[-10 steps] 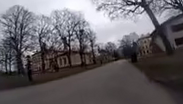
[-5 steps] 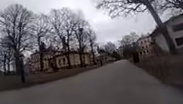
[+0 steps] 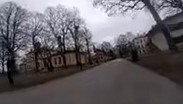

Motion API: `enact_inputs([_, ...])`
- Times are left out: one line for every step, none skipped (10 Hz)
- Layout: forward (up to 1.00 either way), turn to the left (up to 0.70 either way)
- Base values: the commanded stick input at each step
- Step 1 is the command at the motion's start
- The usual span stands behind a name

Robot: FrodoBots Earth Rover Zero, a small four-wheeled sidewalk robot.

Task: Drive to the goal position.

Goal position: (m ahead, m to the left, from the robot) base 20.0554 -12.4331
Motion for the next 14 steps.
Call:
enact_inputs([1.00, -0.10])
enact_inputs([1.00, -0.03])
enact_inputs([1.00, 0.01])
enact_inputs([1.00, 0.01])
enact_inputs([1.00, 0.01])
enact_inputs([1.00, 0.01])
enact_inputs([1.00, 0.01])
enact_inputs([1.00, 0.01])
enact_inputs([1.00, -0.14])
enact_inputs([1.00, -0.39])
enact_inputs([1.00, -0.19])
enact_inputs([1.00, 0.01])
enact_inputs([1.00, 0.01])
enact_inputs([1.00, 0.01])
